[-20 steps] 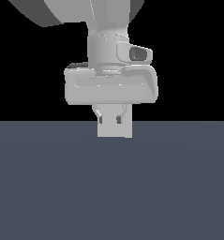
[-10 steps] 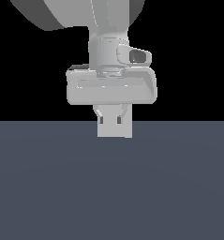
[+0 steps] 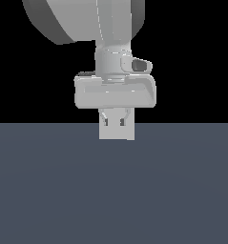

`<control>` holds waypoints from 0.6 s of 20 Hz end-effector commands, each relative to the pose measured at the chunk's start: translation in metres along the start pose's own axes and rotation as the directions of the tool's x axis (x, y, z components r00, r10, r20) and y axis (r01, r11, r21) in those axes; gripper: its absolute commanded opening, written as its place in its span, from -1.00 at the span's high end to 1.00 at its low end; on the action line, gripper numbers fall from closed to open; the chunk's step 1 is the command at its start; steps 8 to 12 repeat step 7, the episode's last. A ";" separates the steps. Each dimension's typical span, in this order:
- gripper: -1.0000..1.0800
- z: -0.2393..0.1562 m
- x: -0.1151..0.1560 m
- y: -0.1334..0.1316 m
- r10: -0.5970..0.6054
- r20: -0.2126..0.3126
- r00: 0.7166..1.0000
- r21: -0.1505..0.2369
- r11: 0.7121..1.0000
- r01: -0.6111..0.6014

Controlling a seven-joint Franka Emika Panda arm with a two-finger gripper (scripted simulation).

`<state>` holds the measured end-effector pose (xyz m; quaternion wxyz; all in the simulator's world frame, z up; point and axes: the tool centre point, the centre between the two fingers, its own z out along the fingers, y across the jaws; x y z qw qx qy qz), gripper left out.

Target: Plug the charger into the wall socket.

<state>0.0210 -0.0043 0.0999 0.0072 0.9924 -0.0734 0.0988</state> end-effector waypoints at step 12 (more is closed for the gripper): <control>1.00 0.002 0.010 0.000 0.000 0.000 1.000 0.000 1.000 0.000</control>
